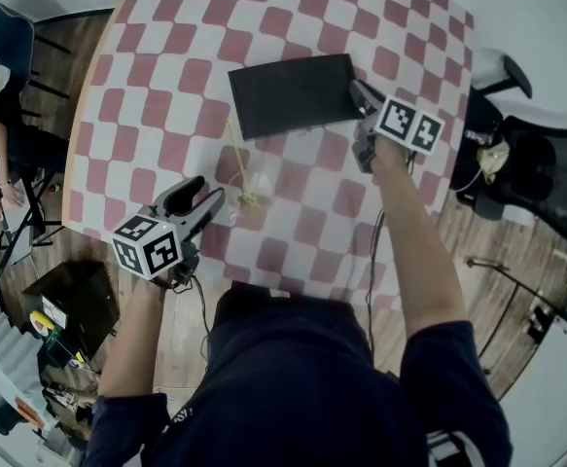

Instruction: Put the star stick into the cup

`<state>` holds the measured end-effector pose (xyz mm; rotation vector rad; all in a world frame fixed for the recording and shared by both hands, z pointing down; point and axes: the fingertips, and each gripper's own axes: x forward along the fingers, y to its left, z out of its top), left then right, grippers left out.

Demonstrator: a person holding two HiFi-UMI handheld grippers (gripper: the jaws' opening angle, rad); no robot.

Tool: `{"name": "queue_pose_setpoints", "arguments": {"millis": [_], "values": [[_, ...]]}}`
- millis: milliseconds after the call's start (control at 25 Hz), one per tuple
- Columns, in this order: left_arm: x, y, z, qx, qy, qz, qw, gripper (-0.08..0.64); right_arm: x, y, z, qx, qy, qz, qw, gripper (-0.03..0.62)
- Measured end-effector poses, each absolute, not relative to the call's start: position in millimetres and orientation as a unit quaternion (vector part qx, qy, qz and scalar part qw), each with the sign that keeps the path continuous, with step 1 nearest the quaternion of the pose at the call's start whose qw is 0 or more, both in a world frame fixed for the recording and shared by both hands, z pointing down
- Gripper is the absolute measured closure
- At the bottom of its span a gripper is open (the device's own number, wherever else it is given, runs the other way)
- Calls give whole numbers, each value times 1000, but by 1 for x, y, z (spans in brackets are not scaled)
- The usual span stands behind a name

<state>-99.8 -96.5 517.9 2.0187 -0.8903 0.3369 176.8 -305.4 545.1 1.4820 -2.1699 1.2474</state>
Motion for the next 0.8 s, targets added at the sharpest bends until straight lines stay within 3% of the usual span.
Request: {"name": "queue_pose_setpoints", "arguments": {"millis": [280, 520, 800], "values": [[-90, -64, 526, 800, -376, 150, 443, 322, 236, -270, 544, 616, -665, 419, 52, 532], [-81, -48, 531, 794, -387, 160, 441, 321, 257, -225, 545, 688, -560, 455, -77, 522], [-74, -34, 530, 798, -374, 155, 445, 321, 248, -198, 549, 683, -538, 485, -98, 514]]}}
